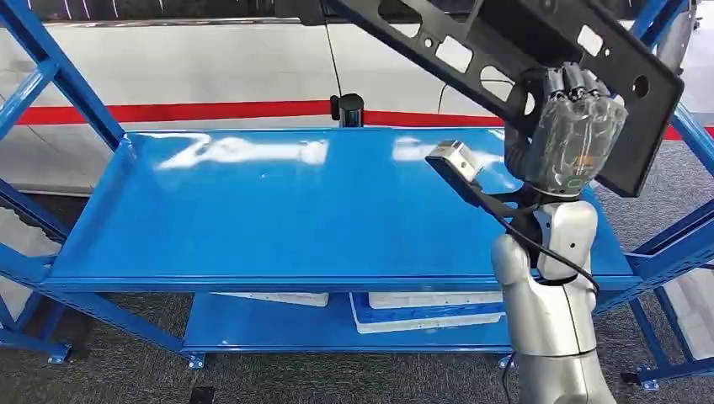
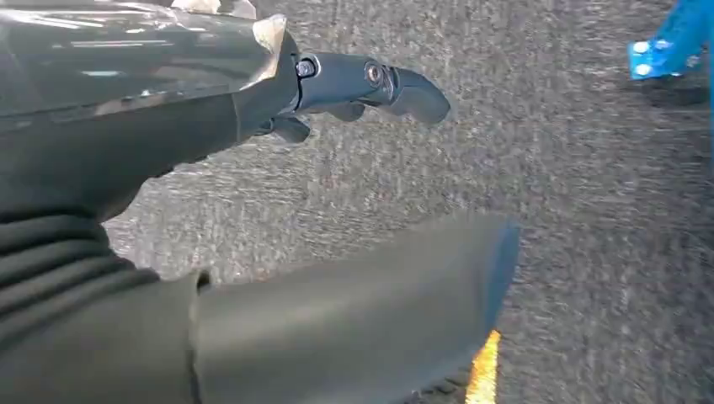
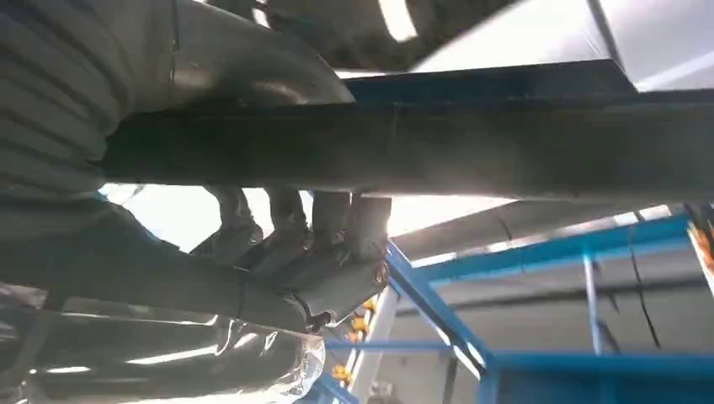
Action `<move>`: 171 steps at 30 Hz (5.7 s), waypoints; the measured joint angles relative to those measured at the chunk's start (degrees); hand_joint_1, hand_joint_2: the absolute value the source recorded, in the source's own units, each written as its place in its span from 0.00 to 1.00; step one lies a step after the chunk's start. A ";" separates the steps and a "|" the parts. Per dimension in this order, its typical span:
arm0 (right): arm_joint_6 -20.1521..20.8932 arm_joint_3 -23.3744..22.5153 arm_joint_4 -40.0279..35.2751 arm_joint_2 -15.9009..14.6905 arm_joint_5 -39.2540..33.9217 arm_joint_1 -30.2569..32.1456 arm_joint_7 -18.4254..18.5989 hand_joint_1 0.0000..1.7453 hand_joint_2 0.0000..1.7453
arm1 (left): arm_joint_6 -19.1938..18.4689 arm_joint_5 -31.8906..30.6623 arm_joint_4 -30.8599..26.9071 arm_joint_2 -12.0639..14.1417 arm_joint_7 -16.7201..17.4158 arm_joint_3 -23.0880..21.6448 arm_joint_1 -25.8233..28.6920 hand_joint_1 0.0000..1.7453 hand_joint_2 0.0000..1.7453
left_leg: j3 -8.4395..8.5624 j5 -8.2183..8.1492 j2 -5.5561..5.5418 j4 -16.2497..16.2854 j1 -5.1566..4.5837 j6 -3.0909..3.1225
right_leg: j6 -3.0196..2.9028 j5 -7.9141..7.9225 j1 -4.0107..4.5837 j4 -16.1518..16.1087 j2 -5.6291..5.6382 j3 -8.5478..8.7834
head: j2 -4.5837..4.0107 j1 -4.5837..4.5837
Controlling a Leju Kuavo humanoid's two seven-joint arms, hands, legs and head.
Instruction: Take the parts from the cabinet and place them on the table.
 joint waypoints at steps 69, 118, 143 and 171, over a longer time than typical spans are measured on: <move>19.82 -5.03 6.32 6.27 -61.19 -1.74 -12.70 1.00 1.00 | -0.48 0.79 0.33 -0.66 10.68 1.71 0.14 0.00 1.00 | -0.14 -0.14 0.95 0.66 0.67 1.07 | 4.08 -0.35 -1.14 6.52 -0.69 -2.04 | 0.00 0.11; 18.88 -7.76 5.77 11.76 -62.20 6.04 -21.35 1.00 1.00 | 0.74 0.17 0.33 -0.61 14.23 5.88 -0.25 0.00 1.00 | 6.27 -6.72 -0.28 1.76 1.95 -2.34 | 2.42 5.00 -1.34 2.55 -1.04 -6.23 | 0.00 -0.31; 21.70 -9.92 3.00 8.74 -66.22 19.05 -24.02 1.00 1.00 | -1.55 -1.68 0.50 1.51 10.29 3.13 -0.64 0.00 1.00 | -6.62 -6.54 0.42 18.64 1.41 -2.79 | -0.31 2.45 -0.82 0.57 -1.21 -2.39 | 0.00 -0.74; 21.33 -14.30 9.71 4.87 -70.68 16.35 -24.13 1.00 1.00 | -2.47 -3.34 0.50 3.85 10.77 3.08 -0.37 0.00 1.00 | -4.57 -10.89 0.67 13.93 1.41 -2.11 | 0.06 2.09 -1.07 1.82 -0.99 -2.76 | 0.00 -0.35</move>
